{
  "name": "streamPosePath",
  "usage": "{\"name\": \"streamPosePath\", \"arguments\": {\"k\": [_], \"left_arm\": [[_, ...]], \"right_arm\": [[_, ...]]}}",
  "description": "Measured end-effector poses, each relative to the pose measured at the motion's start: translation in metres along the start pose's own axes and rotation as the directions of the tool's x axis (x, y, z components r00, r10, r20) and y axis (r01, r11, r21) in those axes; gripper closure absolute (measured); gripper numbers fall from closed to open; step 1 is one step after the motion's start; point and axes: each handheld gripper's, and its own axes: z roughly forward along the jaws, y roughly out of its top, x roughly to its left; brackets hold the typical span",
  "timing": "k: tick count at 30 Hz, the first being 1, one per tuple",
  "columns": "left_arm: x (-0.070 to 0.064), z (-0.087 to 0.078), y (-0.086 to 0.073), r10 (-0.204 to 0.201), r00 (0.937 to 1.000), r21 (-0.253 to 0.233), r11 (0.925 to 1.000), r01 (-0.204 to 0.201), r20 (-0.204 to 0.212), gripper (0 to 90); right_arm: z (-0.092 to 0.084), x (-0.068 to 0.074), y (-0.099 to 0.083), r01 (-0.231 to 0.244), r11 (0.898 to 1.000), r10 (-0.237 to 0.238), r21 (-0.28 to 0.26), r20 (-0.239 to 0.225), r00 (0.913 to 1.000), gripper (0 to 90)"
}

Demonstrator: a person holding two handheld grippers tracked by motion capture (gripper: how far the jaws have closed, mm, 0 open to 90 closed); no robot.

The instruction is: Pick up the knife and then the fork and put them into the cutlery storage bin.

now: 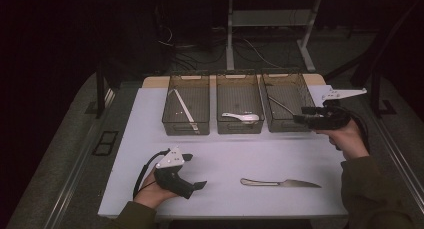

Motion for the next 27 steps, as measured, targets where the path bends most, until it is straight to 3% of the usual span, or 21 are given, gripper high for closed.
{"name": "streamPosePath", "arguments": {"k": [5,13,19,27], "left_arm": [[0.000,-0.001,0.000,0.001,1.0000,-0.001,1.0000,-0.001,0.001,0.0],[0.000,-0.001,0.000,-0.002,1.0000,-0.004,1.0000,0.002,-0.001,0.0],[0.000,0.000,0.000,-0.001,1.0000,-0.002,1.0000,0.001,-0.002,0.0],[0.001,-0.001,-0.001,-0.002,1.0000,-0.001,1.0000,0.002,-0.001,0.0]], "right_arm": [[-0.001,0.018,-0.008,0.042,0.998,-0.042,0.038,-0.008,0.9991,40.0],[0.000,0.045,-0.020,0.120,0.989,-0.114,0.090,-0.073,0.9908,39.6],[0.005,0.062,-0.030,0.179,0.974,-0.163,0.142,-0.117,0.9796,39.6],[0.009,0.082,-0.040,0.267,0.942,-0.233,0.202,-0.174,0.9567,39.6]]}}
